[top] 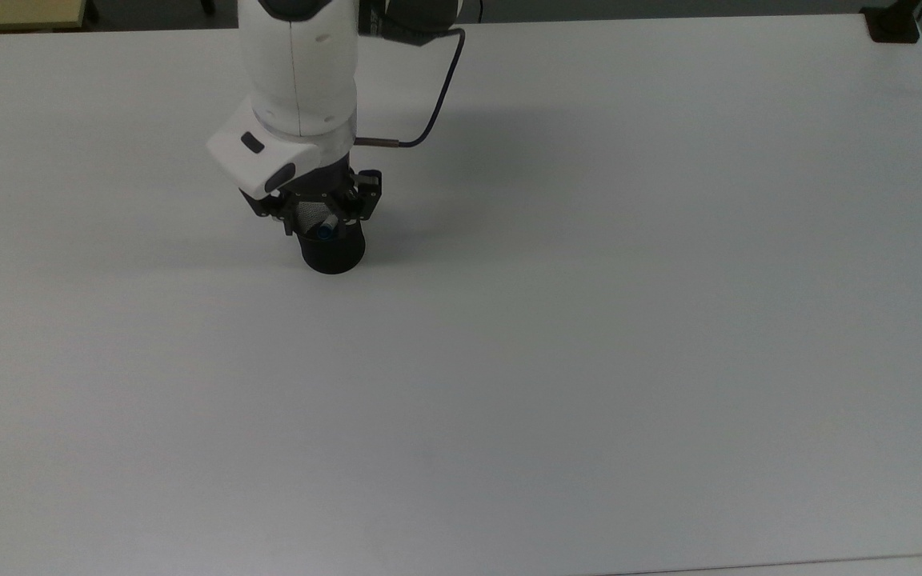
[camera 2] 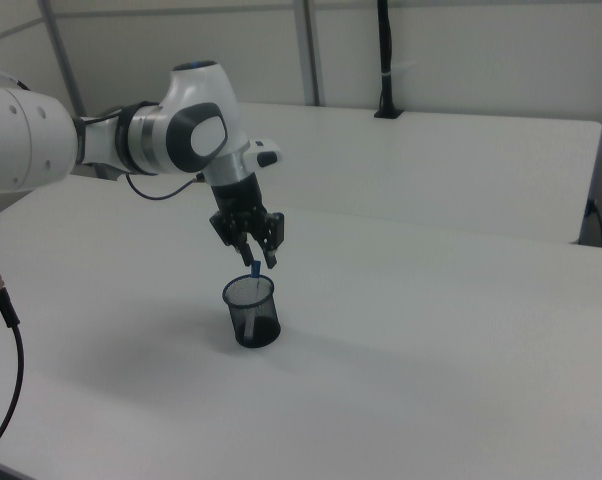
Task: Remove the marker
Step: 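Close the gripper on the blue-capped marker and lift it upward, then carry the marker clear of the cup and lower it beside it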
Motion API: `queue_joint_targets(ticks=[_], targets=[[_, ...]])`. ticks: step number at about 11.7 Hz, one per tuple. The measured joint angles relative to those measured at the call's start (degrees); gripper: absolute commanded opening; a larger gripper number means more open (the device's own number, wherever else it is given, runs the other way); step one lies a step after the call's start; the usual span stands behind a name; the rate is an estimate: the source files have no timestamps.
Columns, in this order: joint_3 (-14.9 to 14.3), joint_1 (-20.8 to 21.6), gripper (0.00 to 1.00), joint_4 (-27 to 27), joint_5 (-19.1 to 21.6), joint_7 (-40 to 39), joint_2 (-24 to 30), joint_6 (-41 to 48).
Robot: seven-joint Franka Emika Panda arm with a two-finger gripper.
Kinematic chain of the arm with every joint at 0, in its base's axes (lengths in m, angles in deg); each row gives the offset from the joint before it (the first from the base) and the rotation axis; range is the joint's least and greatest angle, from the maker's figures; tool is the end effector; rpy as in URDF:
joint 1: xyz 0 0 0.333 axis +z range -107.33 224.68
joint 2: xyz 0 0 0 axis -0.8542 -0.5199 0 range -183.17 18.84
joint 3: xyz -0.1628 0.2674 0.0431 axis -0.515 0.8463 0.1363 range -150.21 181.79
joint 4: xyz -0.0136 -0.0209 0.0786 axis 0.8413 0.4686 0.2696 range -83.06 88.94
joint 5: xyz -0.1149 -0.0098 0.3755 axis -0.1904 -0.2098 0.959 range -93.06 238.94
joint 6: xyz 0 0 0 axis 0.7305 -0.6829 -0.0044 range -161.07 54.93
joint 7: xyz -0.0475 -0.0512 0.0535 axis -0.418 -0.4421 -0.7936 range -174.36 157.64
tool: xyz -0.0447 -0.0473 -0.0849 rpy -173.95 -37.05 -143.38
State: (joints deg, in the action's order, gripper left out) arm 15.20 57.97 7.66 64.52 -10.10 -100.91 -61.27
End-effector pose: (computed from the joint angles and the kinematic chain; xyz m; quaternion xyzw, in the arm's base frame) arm 0.6559 -0.0229 0.4248 0.9969 0.0344 0.0132 0.0689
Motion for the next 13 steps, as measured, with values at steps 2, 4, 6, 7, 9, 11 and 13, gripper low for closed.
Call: queue_joint_targets(ticks=[2,4,6,7,9,11,13], targets=[[0.0,0.0,0.28,0.76,-0.75,-0.12,-0.88,-0.74],[0.0,0.02,0.14,0.76,-0.77,-0.87,-0.95,-0.75],[0.01,0.02,0.07,0.69,-0.77,-1.26,-0.93,-0.77],[0.0,0.02,0.07,0.64,-0.81,-1.34,-0.87,-0.78],[0.01,0.02,0.07,0.57,-0.81,-1.47,-0.77,-0.78],[0.0,-0.02,0.07,0.15,-0.81,-1.88,0.19,-0.7],[0.0,-0.03,0.07,-0.78,-0.81,-1.95,2.46,0.34]])
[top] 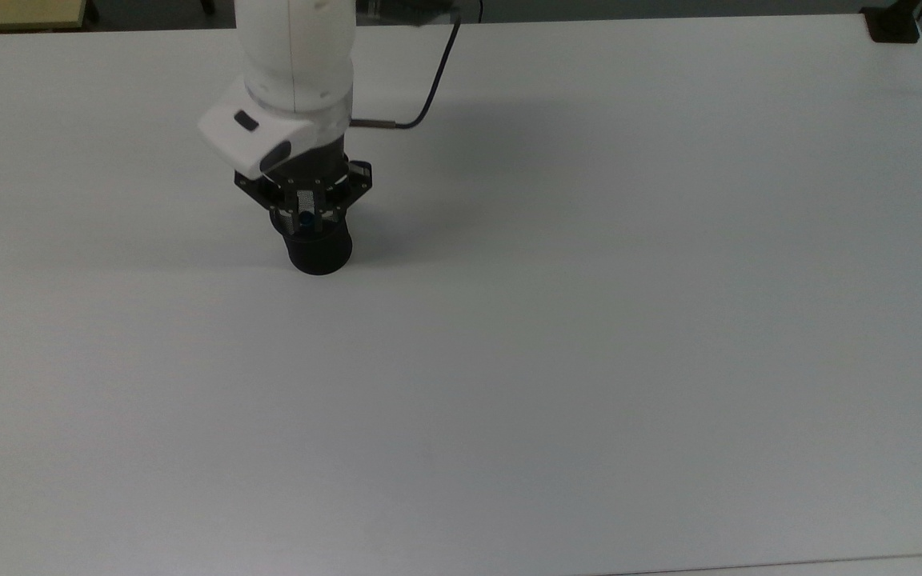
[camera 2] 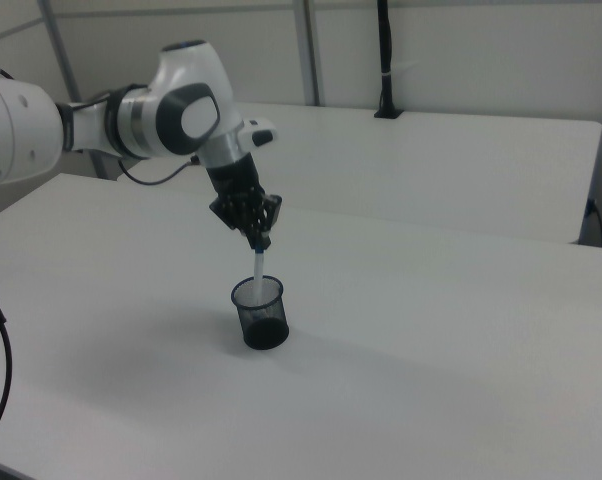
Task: Remove the marker
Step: 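Carry the marker clear of the cup and lower it beside it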
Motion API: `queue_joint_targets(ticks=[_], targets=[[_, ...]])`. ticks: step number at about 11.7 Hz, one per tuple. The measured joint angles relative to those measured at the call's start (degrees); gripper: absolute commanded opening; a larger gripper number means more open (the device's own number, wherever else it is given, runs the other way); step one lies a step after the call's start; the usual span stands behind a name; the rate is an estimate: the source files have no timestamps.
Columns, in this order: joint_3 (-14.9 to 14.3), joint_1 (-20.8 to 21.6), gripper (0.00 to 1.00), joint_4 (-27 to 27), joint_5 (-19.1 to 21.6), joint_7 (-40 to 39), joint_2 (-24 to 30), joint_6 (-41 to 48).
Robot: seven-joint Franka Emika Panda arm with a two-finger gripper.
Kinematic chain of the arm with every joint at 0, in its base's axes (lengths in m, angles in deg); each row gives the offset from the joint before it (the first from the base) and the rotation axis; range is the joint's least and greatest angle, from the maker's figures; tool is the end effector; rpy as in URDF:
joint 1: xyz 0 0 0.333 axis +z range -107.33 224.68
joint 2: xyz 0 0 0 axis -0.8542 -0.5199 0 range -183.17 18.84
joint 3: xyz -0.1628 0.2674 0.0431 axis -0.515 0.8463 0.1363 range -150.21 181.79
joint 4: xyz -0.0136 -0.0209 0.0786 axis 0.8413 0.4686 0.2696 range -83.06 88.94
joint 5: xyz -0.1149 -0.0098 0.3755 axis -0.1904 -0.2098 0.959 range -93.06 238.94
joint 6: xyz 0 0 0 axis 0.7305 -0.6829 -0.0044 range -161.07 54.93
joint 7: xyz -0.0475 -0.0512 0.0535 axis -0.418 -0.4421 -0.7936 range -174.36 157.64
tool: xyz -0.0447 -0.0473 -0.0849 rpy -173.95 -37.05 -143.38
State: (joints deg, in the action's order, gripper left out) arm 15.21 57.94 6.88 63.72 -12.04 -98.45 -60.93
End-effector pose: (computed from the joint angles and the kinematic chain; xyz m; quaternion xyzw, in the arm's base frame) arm 0.6529 -0.0240 0.4591 0.9950 0.0516 0.0369 0.0773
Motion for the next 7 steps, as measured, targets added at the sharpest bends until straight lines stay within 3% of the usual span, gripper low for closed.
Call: queue_joint_targets(ticks=[3,7], targets=[[0.44,0.19,0.08,-4.38,0.16,-0.09,3.36,6.62],[1.34,2.49,0.09,-7.24,3.93,-0.15,3.73,13.32]])
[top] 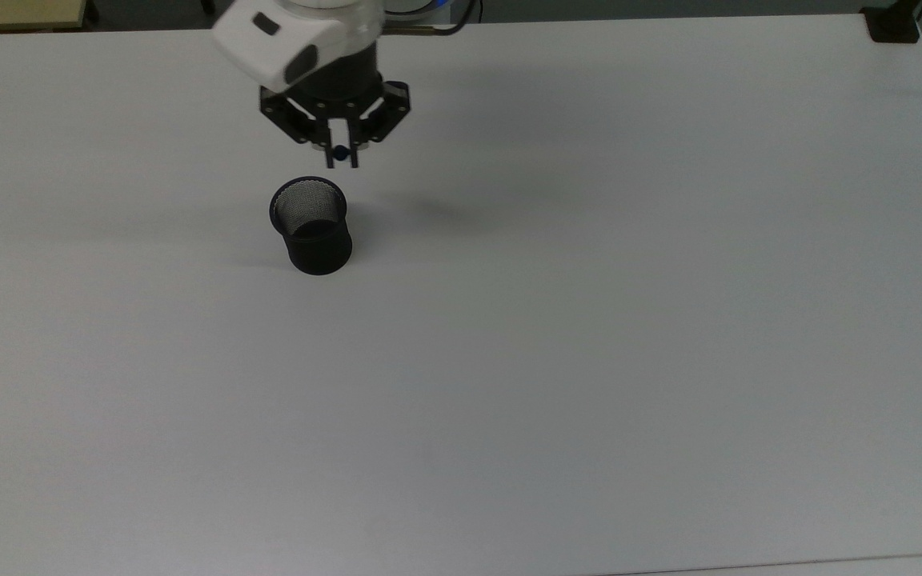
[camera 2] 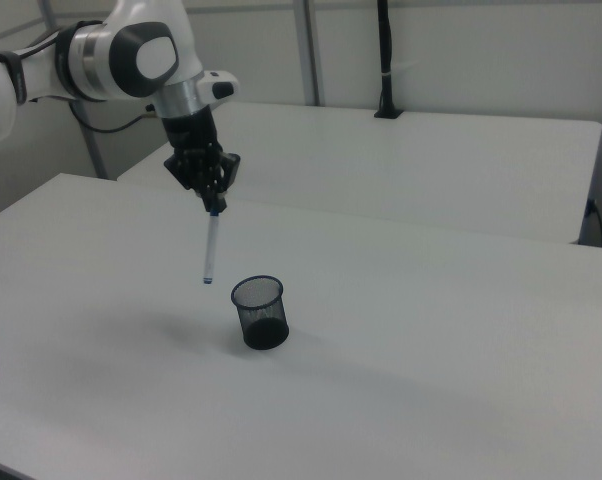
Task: Remove the marker
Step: 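Carry the marker clear of the cup and lower it beside it, then open the gripper to release the marker flat on the table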
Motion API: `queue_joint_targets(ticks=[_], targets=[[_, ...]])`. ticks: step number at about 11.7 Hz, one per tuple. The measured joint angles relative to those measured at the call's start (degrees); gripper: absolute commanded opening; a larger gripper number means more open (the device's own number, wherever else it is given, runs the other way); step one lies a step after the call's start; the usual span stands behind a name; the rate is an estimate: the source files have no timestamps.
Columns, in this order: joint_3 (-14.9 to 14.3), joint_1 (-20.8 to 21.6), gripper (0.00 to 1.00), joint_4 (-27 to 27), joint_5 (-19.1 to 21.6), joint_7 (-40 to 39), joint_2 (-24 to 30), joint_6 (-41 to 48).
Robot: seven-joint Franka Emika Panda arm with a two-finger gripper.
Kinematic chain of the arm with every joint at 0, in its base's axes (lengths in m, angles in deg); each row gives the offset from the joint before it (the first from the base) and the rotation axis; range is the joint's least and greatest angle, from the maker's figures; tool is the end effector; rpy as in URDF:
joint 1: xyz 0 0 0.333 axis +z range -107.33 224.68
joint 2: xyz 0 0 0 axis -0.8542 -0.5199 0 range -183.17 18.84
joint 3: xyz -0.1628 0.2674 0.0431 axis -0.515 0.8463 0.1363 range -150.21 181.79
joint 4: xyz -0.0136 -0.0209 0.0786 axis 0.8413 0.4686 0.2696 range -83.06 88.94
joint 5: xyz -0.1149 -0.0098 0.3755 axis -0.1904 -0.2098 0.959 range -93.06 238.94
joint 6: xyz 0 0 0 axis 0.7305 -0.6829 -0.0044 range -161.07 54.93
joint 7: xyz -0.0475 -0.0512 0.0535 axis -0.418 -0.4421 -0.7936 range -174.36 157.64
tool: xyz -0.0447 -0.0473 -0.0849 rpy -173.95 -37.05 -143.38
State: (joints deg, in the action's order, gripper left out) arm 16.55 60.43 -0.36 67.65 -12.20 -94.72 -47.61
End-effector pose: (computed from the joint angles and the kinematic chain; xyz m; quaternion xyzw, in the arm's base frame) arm 0.6335 0.0189 0.5401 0.9968 0.0635 0.0194 0.0442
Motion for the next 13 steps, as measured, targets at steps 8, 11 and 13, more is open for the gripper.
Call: queue_joint_targets(ticks=[8,11,13], targets=[[0.43,8.86,0.09,4.99,0.48,3.02,-6.02,0.29],[0.45,10.01,0.19,6.41,0.78,4.62,-8.06,-0.63],[0.45,10.07,0.39,6.58,0.98,5.61,-9.56,-3.07]])
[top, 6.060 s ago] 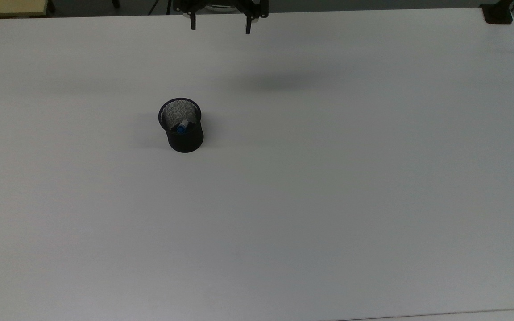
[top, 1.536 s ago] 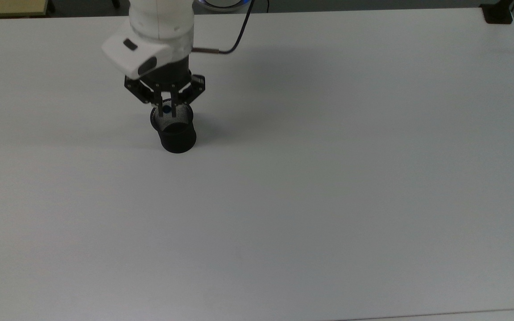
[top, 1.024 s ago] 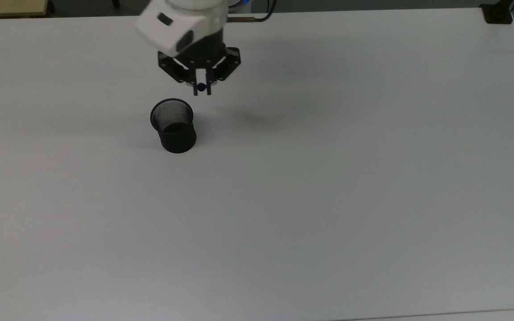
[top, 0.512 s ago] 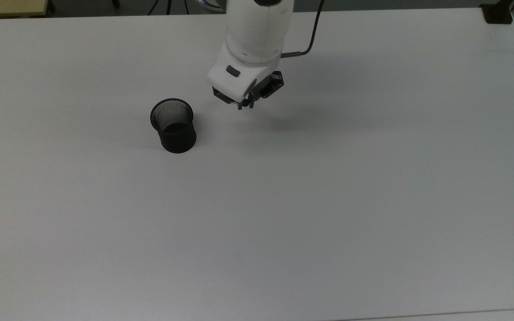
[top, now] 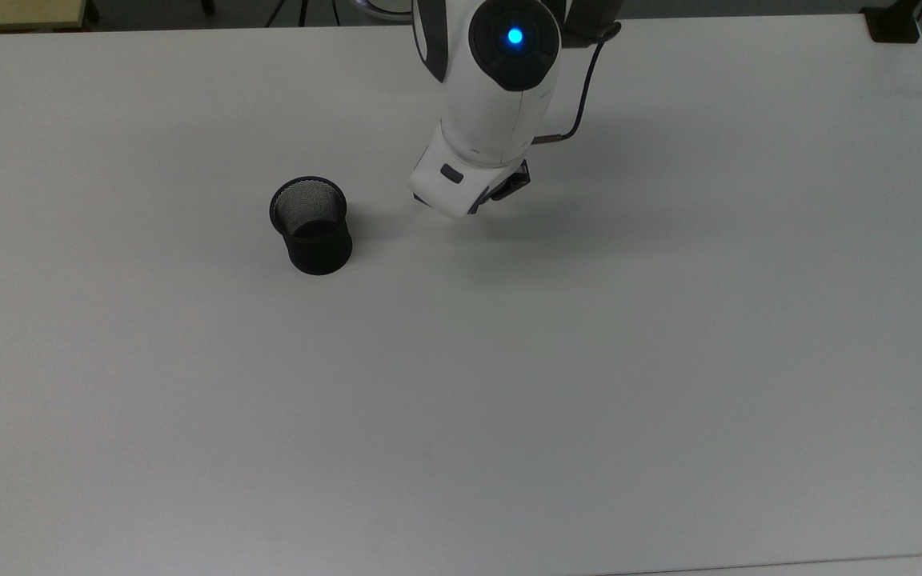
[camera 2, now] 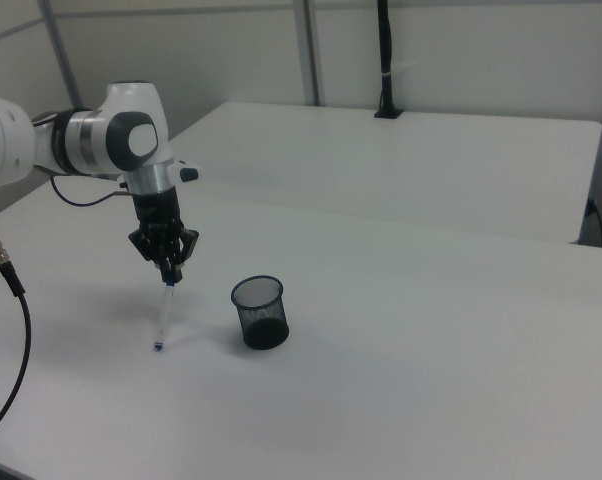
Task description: Remove the marker
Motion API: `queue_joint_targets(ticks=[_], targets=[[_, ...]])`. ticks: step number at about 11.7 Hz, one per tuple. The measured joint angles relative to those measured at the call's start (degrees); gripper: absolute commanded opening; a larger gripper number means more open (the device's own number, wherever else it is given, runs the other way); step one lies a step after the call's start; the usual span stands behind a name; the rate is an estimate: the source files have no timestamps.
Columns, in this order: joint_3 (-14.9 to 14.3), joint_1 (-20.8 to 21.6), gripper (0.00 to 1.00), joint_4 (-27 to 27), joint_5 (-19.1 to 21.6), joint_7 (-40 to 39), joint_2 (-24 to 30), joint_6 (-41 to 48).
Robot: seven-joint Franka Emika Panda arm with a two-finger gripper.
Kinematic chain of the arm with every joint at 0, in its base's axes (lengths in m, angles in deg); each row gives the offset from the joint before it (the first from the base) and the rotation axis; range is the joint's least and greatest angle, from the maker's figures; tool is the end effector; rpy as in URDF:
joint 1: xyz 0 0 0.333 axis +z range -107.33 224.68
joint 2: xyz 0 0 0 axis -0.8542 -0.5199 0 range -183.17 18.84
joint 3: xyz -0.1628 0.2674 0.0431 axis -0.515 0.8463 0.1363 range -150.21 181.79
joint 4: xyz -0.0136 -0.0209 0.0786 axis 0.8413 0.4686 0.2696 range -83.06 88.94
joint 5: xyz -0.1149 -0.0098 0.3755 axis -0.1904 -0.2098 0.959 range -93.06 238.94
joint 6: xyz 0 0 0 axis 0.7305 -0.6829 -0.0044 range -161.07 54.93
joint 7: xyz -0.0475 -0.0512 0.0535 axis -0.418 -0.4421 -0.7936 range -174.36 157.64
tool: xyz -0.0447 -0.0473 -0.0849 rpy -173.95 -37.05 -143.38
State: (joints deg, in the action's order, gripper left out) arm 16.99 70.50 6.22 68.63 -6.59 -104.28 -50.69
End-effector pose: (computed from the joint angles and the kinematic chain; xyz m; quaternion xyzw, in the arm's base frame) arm 0.6293 0.1378 0.3832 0.9890 0.1100 -0.0890 0.0432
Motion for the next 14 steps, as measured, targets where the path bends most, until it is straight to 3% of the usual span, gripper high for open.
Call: queue_joint_targets(ticks=[1,2,5,6,9,14], targets=[[0.0,0.0,0.45,0.03,0.0,0.23,-0.59,-1.04],[0.0,0.0,0.73,0.06,0.0,0.32,-1.13,-1.83],[0.0,0.0,0.86,-0.1,0.0,0.64,-1.82,-2.37],[-0.06,-0.06,1.0,-0.52,0.0,0.69,-1.61,-2.42],[-0.53,-0.4,1.0,-2.07,-0.01,0.71,2.83,-2.24],[-1.35,-3.47,1.0,-2.37,-0.01,0.81,18.01,9.19]])
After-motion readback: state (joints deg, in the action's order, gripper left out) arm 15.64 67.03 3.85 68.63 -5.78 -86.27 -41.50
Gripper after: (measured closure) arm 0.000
